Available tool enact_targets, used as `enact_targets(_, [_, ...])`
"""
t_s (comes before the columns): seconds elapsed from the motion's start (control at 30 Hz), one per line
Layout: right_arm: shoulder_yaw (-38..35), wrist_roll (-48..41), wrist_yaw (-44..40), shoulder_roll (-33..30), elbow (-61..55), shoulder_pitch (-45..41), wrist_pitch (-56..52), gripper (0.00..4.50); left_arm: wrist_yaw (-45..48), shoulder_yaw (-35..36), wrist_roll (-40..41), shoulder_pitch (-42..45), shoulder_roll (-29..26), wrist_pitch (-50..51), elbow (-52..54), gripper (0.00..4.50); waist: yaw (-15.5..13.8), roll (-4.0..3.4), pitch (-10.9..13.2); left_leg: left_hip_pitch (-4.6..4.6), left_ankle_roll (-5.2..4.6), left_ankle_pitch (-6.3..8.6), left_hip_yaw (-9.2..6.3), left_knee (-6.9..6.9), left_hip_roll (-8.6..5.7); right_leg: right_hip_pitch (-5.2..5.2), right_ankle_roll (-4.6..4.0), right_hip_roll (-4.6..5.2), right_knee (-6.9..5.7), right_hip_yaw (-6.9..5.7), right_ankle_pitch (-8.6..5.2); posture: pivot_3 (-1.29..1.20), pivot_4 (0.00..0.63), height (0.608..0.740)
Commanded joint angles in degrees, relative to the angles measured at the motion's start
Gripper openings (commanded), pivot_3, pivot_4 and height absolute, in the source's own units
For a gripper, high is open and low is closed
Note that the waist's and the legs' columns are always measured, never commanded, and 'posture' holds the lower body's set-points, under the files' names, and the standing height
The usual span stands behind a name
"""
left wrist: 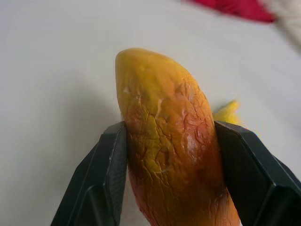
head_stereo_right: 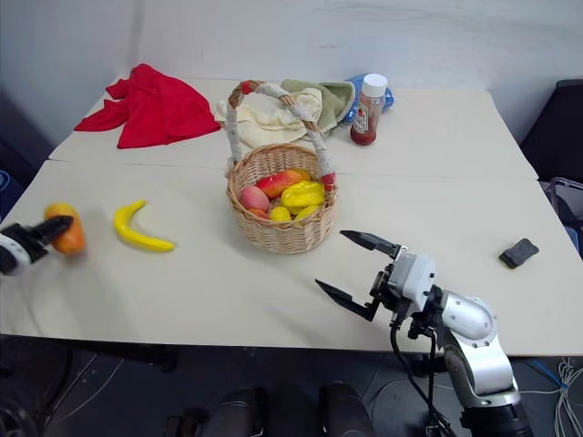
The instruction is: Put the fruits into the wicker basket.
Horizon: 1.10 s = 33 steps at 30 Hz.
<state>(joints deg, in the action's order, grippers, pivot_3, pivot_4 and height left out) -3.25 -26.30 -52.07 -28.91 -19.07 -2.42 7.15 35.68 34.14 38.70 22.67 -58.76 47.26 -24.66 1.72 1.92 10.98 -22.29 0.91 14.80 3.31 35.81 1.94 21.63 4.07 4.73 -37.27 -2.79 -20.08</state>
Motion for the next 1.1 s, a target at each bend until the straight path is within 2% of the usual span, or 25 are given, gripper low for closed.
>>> enact_targets(0.03, [-5.81,-4.54,4.56,-0.58,-3.39,1.26,-3.75,4.5,24.57,-3.92,9.35,-4.7,-4.57,1.45,20.2,2.46,-0.38,-0.03,0.01,0.01,0.13,0.04,-0.03,-0.04,-0.04,-0.06,-0.02,0.08,0.08,-0.01,-0.01,0.0,0.15,0.74])
enact_targets(0.07, [-7.23,-5.04,5.63,-0.8,-3.49,1.69,-4.79,4.5,25.38,-6.86,9.44,-2.99,-4.09,1.23,22.67,2.46,-0.71,-0.18,0.02,0.0,0.38,0.18,-0.09,-0.04,-0.12,-0.1,-0.07,0.21,0.18,-0.06,-0.03,0.0,0.15,0.74])
enact_targets(0.17, [-9.2,-4.75,8.56,-0.38,-4.03,2.31,-6.38,4.5,26.63,-17.67,4.2,4.59,-1.06,-4.3,26.7,2.46,-1.69,-0.64,-0.07,0.0,-0.03,0.19,0.13,-0.14,-0.29,-0.19,-0.09,0.6,0.27,-0.17,-0.04,0.0,0.15,0.74])
enact_targets(0.23, [-9.36,-4.03,10.59,0.46,-4.82,2.33,-6.63,4.5,25.37,-23.34,2.48,12.72,4.66,-5.47,25.53,2.46,-1.87,-0.67,-0.07,0.0,-0.19,0.05,0.28,-0.2,-0.29,-0.19,-0.02,0.6,0.28,-0.19,0.0,0.0,0.15,0.74])
enact_targets(0.3, [-9.63,-3.74,12.75,1.48,-5.93,2.56,-6.65,4.5,23.37,-27.51,0.28,20.37,12.62,-8.12,21.83,2.46,-1.89,-0.63,-0.06,-0.06,-0.51,-0.19,0.33,-0.18,-0.27,-0.16,0.06,0.54,0.24,-0.26,0.04,0.0,0.15,0.74])
enact_targets(0.37, [-9.65,-3.51,14.42,2.34,-7.2,3.05,-6.73,4.5,23.11,-30.27,-2.31,24.31,18.53,-11.63,18.89,2.46,-1.67,-0.6,-0.06,-0.17,-0.55,-0.21,0.36,-0.01,-0.27,-0.12,0.19,0.45,0.18,-0.29,0.1,0.0,0.15,0.74])
enact_targets(0.57, [-7.27,-1.03,17.11,3.86,-10.93,4.4,-6.66,4.5,16.63,-36.01,-12.14,30.62,28.83,-17.78,9.07,2.46,-0.44,-0.55,-0.02,-0.19,-0.33,-0.23,0.67,0.25,-0.09,-0.07,0.33,0.02,0.22,0.0,0.16,0.0,0.15,0.74])
enact_targets(0.63, [-6.7,-0.52,17.62,4.12,-11.58,4.52,-6.73,4.5,14.17,-35.72,-13.55,31.95,30.89,-17.55,6.81,3.16,-0.32,-0.51,0.0,-0.2,-0.33,-0.23,0.64,0.28,-0.03,-0.07,0.35,-0.05,0.21,0.01,0.16,0.0,0.15,0.74])
enact_targets(0.8, [-5.64,-0.03,16.73,3.91,-11.3,4.29,-6.17,4.5,11.17,-30.4,-12.79,30.34,32.2,-20.42,7.42,4.47,-0.15,-0.5,0.0,-0.17,-0.33,-0.24,0.62,0.28,0.03,-0.07,0.38,-0.07,0.16,0.04,0.16,0.0,0.15,0.74])
enact_targets(0.9, [-4.63,-0.89,15.35,4.19,-10.74,3.37,-5.87,4.5,11.79,-26.19,-11.19,25.52,30.22,-22.87,12.17,4.47,-0.01,-0.5,0.0,-0.08,-0.21,-0.25,0.67,0.24,0.13,-0.07,0.38,-0.14,0.15,0.11,0.16,0.0,0.15,0.74])
enact_targets(1.0, [-0.78,-0.39,11.88,4.22,-9.73,1.34,-5.11,4.5,11.71,-17.6,-6.13,17.92,25.67,-19.72,18.15,4.47,0.27,-0.5,0.0,-0.06,-0.16,-0.24,0.67,0.21,0.24,-0.07,0.37,-0.21,0.15,0.12,0.16,0.0,0.15,0.74])
enact_targets(1.1, [1.94,-1.05,7.15,3.3,-7.98,-1.21,-4.56,4.5,11.91,-7.55,-3.03,6.8,19.69,-17.22,21.93,4.47,0.9,-0.48,0.01,-0.05,-0.16,-0.2,0.65,0.19,0.33,-0.06,0.33,-0.23,0.15,0.1,0.14,0.0,0.15,0.74])
